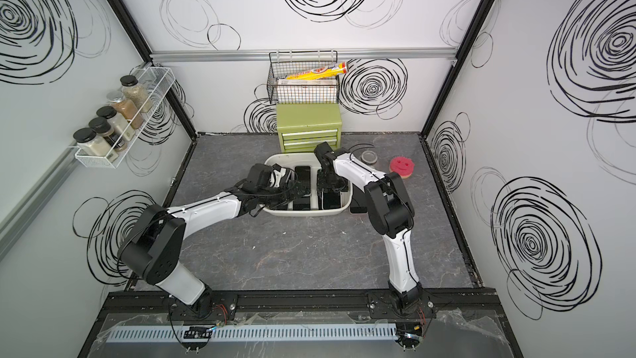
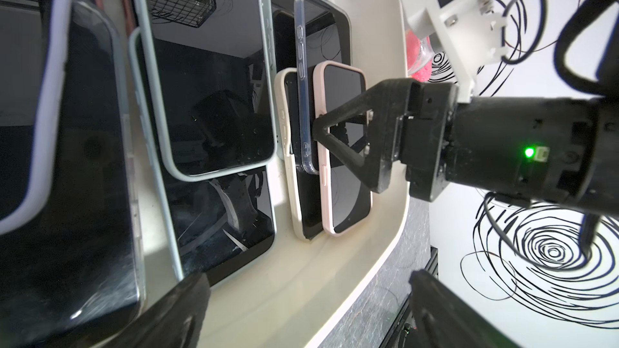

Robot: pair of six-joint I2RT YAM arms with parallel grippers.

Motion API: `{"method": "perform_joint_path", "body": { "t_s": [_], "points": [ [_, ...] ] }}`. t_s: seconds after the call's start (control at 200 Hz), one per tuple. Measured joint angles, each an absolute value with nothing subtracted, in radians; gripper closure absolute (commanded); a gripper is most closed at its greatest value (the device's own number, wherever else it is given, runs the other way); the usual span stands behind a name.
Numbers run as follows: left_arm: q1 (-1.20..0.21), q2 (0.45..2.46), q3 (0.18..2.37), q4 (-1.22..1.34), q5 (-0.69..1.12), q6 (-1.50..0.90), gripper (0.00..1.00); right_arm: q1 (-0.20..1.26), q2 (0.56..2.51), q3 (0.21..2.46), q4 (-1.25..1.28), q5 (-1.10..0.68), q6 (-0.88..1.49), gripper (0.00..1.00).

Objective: Take the phone out of the storage box
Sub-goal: Pick up the phone from the storage box.

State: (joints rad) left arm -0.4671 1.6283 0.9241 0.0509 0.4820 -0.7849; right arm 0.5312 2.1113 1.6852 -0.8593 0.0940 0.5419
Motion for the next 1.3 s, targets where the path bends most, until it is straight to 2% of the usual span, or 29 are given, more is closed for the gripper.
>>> {"method": "perform_joint_path", "body": {
  "t_s": [0.16,0.31,0.531,0.761,0.996,1.141,1.252,1.297],
  "points": [
    [-0.466,1.628,0.924,0.053,0.492,-0.785,0.01,0.531,2.111,1.689,-0.862,0.094,0.542,0.66],
    [-0.468,1.628,0.915,0.093,0.534,-0.786,0.01,0.528,2.111,1.737,-0.898,0.088,0.535,0.69],
    [-0.499,1.629,0.911,0.205,0.588,-0.790,0.01,0.520,2.110,1.867,-0.943,0.047,0.514,0.71],
    [-0.543,1.720,0.976,0.278,0.584,-0.813,0.02,0.520,2.087,1.876,-0.988,-0.026,0.503,0.71],
    [-0.551,1.845,1.067,0.303,0.572,-0.829,0.14,0.520,2.053,1.872,-0.994,-0.102,0.504,0.72],
    [-0.567,1.878,1.103,0.302,0.562,-0.830,0.36,0.512,2.045,1.872,-0.992,-0.130,0.509,0.74],
    [-0.573,1.887,1.129,0.302,0.560,-0.826,0.41,0.503,2.043,1.871,-0.978,-0.153,0.513,0.74],
    [-0.573,1.889,1.137,0.301,0.560,-0.827,0.46,0.499,2.042,1.868,-0.969,-0.164,0.514,0.74]
  ]
}}
